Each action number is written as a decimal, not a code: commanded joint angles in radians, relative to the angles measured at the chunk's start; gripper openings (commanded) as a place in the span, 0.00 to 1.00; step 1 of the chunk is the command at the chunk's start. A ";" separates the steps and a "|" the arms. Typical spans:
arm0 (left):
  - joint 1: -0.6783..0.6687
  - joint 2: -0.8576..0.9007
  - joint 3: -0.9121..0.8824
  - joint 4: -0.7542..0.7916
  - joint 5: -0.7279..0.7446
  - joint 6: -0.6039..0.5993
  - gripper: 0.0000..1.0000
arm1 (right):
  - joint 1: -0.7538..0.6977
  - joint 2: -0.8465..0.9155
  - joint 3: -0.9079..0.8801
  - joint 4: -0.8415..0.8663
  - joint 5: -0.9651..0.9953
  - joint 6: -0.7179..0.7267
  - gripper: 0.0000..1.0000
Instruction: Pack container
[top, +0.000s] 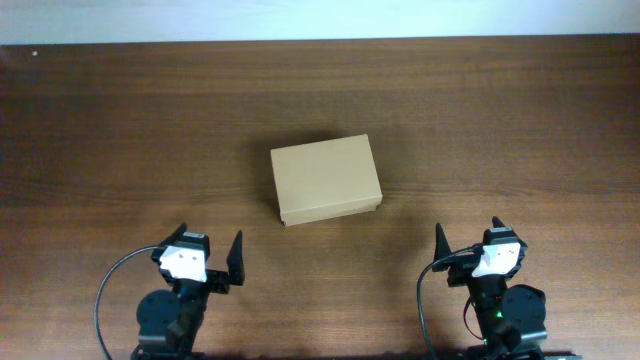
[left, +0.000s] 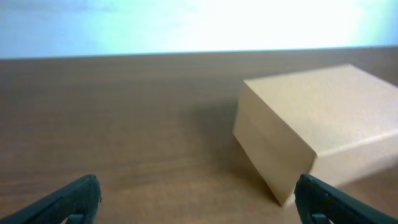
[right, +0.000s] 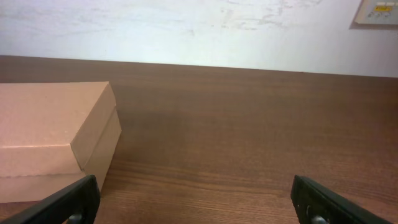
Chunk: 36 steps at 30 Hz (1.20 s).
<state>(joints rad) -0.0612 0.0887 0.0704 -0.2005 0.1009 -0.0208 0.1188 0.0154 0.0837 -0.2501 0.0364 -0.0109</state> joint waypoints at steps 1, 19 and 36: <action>0.035 -0.044 -0.011 0.010 0.005 -0.002 1.00 | -0.002 -0.010 -0.008 0.001 -0.002 0.004 0.99; 0.071 -0.084 -0.011 0.010 0.008 -0.002 1.00 | -0.002 -0.010 -0.008 0.001 -0.002 0.003 0.99; 0.071 -0.084 -0.011 0.010 0.008 -0.002 1.00 | -0.002 -0.010 -0.008 0.001 -0.002 0.004 0.99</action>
<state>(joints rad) 0.0036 0.0154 0.0696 -0.1951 0.1013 -0.0208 0.1188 0.0154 0.0837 -0.2501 0.0364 -0.0113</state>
